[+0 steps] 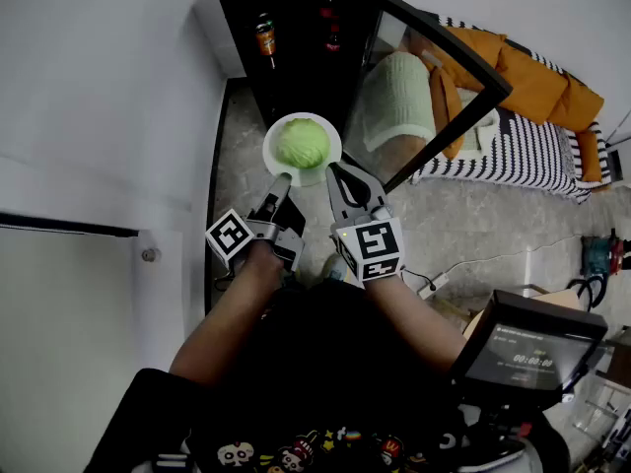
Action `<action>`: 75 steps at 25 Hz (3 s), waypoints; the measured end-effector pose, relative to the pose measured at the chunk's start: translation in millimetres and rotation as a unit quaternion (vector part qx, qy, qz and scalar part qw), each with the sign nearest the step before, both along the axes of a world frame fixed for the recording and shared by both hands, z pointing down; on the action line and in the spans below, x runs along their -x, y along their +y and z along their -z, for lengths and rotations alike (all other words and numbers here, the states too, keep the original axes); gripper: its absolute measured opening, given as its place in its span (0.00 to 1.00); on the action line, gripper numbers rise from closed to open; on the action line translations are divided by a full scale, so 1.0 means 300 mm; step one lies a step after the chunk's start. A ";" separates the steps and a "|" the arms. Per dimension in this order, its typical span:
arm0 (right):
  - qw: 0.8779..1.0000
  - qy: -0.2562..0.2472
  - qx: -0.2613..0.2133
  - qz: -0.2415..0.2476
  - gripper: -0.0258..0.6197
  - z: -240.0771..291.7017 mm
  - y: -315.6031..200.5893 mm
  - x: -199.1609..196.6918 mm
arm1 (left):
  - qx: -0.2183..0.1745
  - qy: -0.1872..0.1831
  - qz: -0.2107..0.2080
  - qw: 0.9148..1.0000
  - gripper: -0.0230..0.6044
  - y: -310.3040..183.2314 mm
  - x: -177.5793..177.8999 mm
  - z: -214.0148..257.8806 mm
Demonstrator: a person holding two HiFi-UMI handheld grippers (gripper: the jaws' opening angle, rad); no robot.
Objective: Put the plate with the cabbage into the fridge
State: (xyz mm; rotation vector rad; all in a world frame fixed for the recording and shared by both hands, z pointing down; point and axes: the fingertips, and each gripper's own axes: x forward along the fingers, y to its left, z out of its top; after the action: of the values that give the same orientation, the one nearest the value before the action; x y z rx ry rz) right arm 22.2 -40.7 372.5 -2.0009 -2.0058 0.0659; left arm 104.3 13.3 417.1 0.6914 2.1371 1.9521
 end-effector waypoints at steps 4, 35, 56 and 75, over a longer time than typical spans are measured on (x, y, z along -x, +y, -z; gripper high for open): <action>1.000 0.002 0.011 0.007 0.05 0.006 0.018 -0.015 | 0.006 -0.004 0.007 1.000 0.06 0.010 -0.018 0.007; 0.999 -0.006 0.020 0.026 0.05 0.002 0.029 -0.012 | 0.009 -0.013 0.028 0.999 0.06 0.016 -0.033 -0.015; 0.999 -0.008 -0.007 -0.033 0.05 -0.022 0.480 0.062 | -0.012 -0.032 -0.031 0.999 0.06 0.526 0.081 -0.021; 0.998 -0.011 -0.036 -0.056 0.05 -0.068 0.802 0.121 | -0.041 -0.026 -0.077 0.996 0.06 0.837 0.176 -0.085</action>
State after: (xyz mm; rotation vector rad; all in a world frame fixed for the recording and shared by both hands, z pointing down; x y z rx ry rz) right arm -13.9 199.9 393.1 -1.8526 -2.1020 -0.0029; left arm 51.6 264.3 442.7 0.4954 2.1470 2.1204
